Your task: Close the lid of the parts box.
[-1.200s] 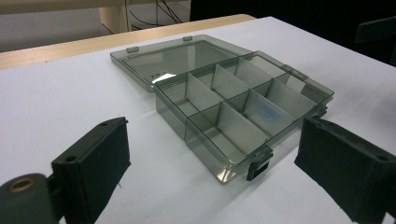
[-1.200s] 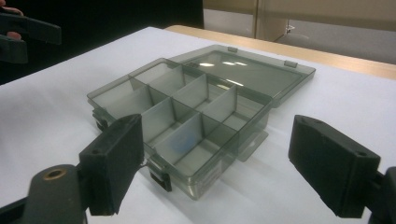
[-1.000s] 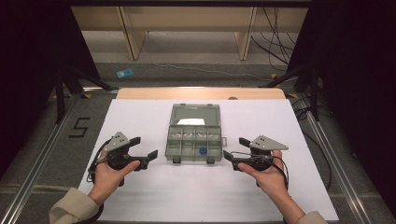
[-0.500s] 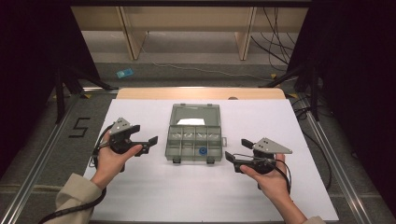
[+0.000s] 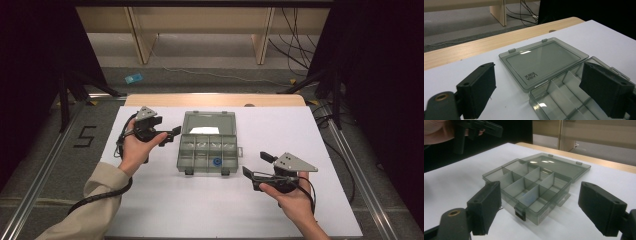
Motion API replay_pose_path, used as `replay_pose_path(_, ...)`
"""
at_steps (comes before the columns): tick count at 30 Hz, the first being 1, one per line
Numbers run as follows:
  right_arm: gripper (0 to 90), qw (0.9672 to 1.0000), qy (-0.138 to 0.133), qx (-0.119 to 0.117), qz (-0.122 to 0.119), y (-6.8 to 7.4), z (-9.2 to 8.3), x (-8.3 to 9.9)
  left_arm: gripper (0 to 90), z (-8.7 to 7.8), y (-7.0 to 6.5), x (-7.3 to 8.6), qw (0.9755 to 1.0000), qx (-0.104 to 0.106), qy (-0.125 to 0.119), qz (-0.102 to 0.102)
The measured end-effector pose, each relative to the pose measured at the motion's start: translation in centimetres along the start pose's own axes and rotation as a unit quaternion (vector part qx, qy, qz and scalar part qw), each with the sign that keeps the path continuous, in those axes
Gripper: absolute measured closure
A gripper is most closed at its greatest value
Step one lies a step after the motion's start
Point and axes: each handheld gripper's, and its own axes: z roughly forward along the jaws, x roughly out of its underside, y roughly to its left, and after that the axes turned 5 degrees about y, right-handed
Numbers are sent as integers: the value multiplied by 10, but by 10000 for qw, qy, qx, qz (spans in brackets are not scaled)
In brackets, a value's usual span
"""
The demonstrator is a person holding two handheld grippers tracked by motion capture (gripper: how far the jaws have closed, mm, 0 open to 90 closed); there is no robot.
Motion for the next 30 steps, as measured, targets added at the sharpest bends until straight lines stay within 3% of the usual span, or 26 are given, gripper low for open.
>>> replay_pose_path(8,198,10000,-44,-27,4,3,-4,2,154,29,6,-11,9992,-130,365,43)
replay_pose_path(9,198,9999,-100,-75,39,3,-4,3,156,33,6,-13,9991,-160,393,-43)
replay_pose_path(12,197,10000,-53,-60,25,3,-6,3,161,43,10,-17,9982,-227,555,21)
replay_pose_path(17,198,10000,-58,-52,33,4,-7,5,195,61,15,-21,9966,-321,751,-88)
replay_pose_path(21,197,10000,-19,-49,14,4,-8,5,223,75,21,-22,9942,-443,947,-267)
replay_pose_path(22,197,10000,-30,-68,23,4,-8,5,237,76,26,-22,9920,-454,1167,-131)
replay_pose_path(24,198,10000,-22,-68,28,4,-8,6,277,81,30,-21,9903,-497,1276,-227)
replay_pose_path(30,198,10000,6,-79,8,3,-7,6,358,95,34,-23,9863,-614,1448,-499)
